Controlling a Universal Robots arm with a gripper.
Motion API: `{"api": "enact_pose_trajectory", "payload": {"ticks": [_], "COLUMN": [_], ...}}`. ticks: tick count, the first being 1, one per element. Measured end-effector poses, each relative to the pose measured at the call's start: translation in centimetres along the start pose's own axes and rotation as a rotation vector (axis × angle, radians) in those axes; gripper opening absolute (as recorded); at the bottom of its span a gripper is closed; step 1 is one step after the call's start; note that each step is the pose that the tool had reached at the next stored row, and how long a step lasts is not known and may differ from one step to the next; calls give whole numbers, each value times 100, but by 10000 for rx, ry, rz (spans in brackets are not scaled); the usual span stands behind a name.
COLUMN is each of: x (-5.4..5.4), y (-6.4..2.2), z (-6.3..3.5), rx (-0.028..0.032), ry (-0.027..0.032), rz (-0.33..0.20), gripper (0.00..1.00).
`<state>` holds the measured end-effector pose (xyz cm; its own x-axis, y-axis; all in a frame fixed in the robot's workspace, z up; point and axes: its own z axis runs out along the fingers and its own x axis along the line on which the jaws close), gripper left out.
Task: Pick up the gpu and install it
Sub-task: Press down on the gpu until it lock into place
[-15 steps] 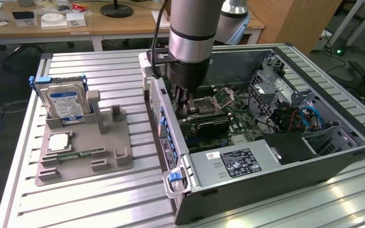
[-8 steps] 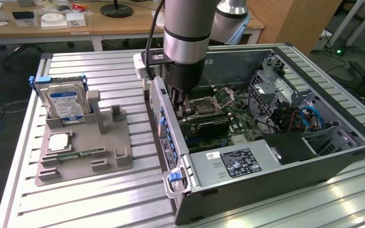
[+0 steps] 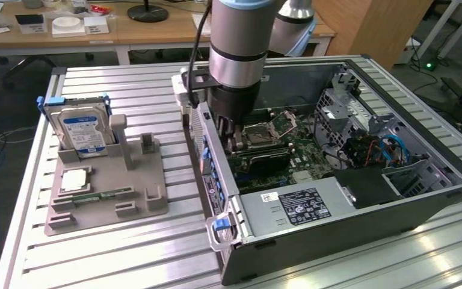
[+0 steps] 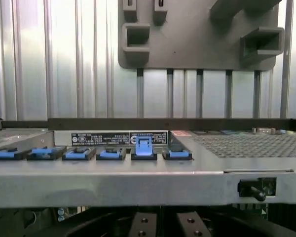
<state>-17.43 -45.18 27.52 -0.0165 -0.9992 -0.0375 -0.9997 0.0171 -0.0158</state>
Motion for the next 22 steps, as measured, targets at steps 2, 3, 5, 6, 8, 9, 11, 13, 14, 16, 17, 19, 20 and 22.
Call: {"api": "enact_pose_trajectory", "payload": {"ticks": [2,3,5,6,8,9,11,13,14,16,17,19,20,22], "x": [0,0,1,1,2,2,3,3,3,3,4,5,5,3], "y": [-86,-115,-144,-151,-151,-150,-147,-145,-144,-142,-142,-142,-142,-142], "z": [22,33,61,76,97,99,105,111,114,124,133,148,151,150], "rx": [-5,-6,-4,-5,-4,-6,-6,-6,-7,-11,-9,-13,-12,-7], "ry": [4,3,1,4,2,4,6,5,7,8,7,17,9,-18], "rz": [-1,-2,-3,-4,-3,-2,-3,-4,-4,-2,-2,-3,-3,-1], "gripper": [11,11,11,11,11,11,11,11,11,11,11,11,11,11]}}
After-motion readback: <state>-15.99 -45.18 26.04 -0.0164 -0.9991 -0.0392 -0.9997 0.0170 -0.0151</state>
